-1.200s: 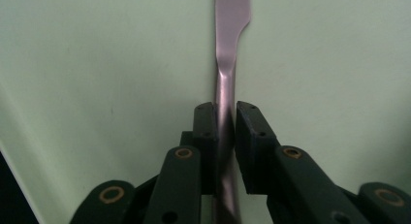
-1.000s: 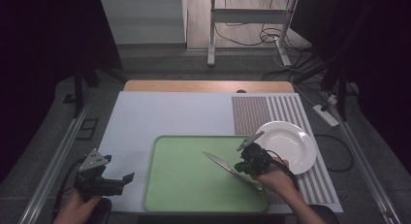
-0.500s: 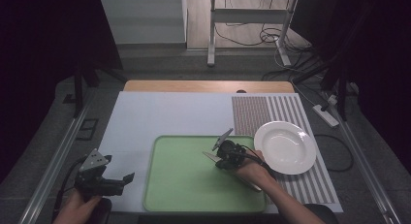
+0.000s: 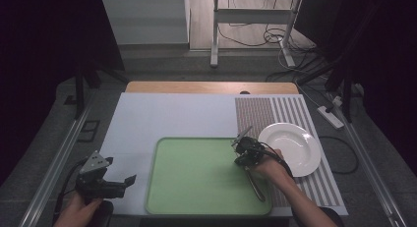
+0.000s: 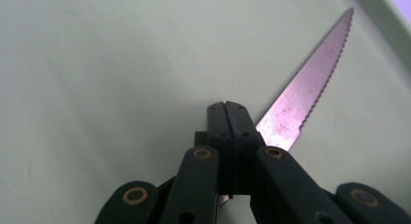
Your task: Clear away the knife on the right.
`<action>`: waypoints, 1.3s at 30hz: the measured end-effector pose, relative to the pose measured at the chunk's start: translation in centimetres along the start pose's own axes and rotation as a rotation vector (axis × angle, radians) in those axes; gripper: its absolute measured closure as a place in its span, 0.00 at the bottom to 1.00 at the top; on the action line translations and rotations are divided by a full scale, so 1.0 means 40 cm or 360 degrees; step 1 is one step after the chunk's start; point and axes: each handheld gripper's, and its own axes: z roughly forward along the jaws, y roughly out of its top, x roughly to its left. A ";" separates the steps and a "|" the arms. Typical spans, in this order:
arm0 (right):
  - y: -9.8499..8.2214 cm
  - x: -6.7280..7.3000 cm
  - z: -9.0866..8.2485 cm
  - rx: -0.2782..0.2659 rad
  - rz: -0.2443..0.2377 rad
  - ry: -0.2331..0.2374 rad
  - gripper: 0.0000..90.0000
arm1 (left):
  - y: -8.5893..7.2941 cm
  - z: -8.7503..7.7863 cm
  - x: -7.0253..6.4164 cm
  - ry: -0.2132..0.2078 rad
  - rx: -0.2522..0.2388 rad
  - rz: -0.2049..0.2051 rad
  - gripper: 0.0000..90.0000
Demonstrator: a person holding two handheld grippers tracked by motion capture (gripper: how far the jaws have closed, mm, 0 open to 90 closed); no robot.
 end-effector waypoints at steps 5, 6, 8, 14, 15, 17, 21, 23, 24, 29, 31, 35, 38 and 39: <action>-0.030 -0.014 -0.015 0.0009 0.0050 -0.0019 1.00 | 0.000 0.000 -0.001 0.0003 0.0001 0.0008 0.01; -0.049 -0.024 -0.023 0.0002 0.0086 -0.0021 1.00 | 0.000 0.000 -0.001 0.0003 0.0001 0.0009 0.01; -0.055 -0.027 -0.026 0.0001 0.0097 -0.0024 1.00 | 0.000 0.000 -0.001 0.0000 -0.0001 0.0006 0.01; -0.105 -0.044 -0.047 -0.0014 0.0185 -0.0035 1.00 | 0.000 0.000 -0.001 -0.0002 -0.0004 0.0007 0.01; -0.111 -0.045 -0.049 -0.0026 0.0198 -0.0020 1.00 | 0.000 -0.001 -0.001 -0.0002 -0.0002 0.0009 0.01; -0.115 -0.041 -0.050 -0.0033 0.0202 -0.0021 1.00 | 0.000 -0.001 -0.001 -0.0001 -0.0003 0.0010 0.01; -0.110 -0.032 -0.049 -0.0017 0.0164 -0.0060 1.00 | 0.000 -0.001 -0.001 -0.0002 -0.0003 0.0010 0.01; -0.107 -0.027 -0.049 -0.0007 0.0150 -0.0069 0.98 | 0.000 -0.001 -0.001 -0.0003 -0.0002 0.0008 0.01; -0.101 -0.022 -0.051 -0.0039 0.0195 -0.0030 0.93 | 0.000 0.000 -0.001 -0.0004 -0.0002 0.0008 0.01; -0.091 -0.009 -0.059 -0.0078 0.0203 -0.0024 0.85 | 0.000 -0.001 -0.001 -0.0006 -0.0003 0.0008 0.01; -0.088 -0.005 -0.064 -0.0105 0.0226 -0.0027 0.80 | 0.000 -0.001 -0.001 -0.0007 -0.0005 0.0007 0.01; -0.088 -0.005 -0.085 -0.0186 0.0306 -0.0019 0.70 | 0.000 -0.001 -0.001 -0.0007 -0.0005 0.0007 0.01; -0.091 -0.005 -0.099 -0.0218 0.0337 -0.0016 0.64 | 0.000 -0.001 0.000 -0.0008 -0.0005 0.0006 0.01; -0.095 -0.003 -0.108 -0.0236 0.0347 -0.0029 0.59 | 0.000 -0.001 0.000 -0.0008 -0.0005 0.0006 0.01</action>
